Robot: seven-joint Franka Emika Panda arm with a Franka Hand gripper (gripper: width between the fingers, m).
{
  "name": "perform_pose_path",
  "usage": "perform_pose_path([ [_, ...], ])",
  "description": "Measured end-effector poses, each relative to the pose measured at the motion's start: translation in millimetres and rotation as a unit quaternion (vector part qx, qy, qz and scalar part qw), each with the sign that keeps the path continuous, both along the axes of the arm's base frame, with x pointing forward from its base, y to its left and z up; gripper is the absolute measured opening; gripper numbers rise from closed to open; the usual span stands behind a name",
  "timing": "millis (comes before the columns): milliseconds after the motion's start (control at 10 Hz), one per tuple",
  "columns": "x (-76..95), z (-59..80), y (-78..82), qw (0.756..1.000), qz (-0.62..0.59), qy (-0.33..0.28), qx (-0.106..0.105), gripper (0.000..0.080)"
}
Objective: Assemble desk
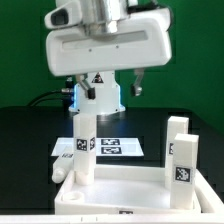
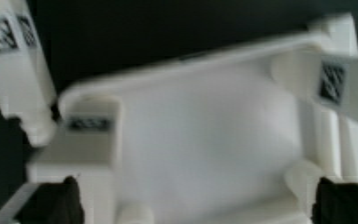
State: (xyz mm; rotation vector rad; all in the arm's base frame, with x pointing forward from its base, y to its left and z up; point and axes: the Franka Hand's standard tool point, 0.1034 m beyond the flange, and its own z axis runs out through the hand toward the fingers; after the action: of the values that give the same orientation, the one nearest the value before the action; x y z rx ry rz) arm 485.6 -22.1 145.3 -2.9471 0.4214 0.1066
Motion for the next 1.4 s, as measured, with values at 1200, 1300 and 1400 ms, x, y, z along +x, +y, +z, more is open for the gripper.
perform_pose_path([
  [1200,-56.7,-100.5,-64.5,0.993,0.056,-0.039,-0.101,0.0649],
  [1300,-60.8,-110.3,-65.5,0.993,0.055,-0.032,-0.104,0.0649],
  [1400,-62.2,-120.1,-66.1,0.992,0.057,-0.026,-0.109,0.0649],
])
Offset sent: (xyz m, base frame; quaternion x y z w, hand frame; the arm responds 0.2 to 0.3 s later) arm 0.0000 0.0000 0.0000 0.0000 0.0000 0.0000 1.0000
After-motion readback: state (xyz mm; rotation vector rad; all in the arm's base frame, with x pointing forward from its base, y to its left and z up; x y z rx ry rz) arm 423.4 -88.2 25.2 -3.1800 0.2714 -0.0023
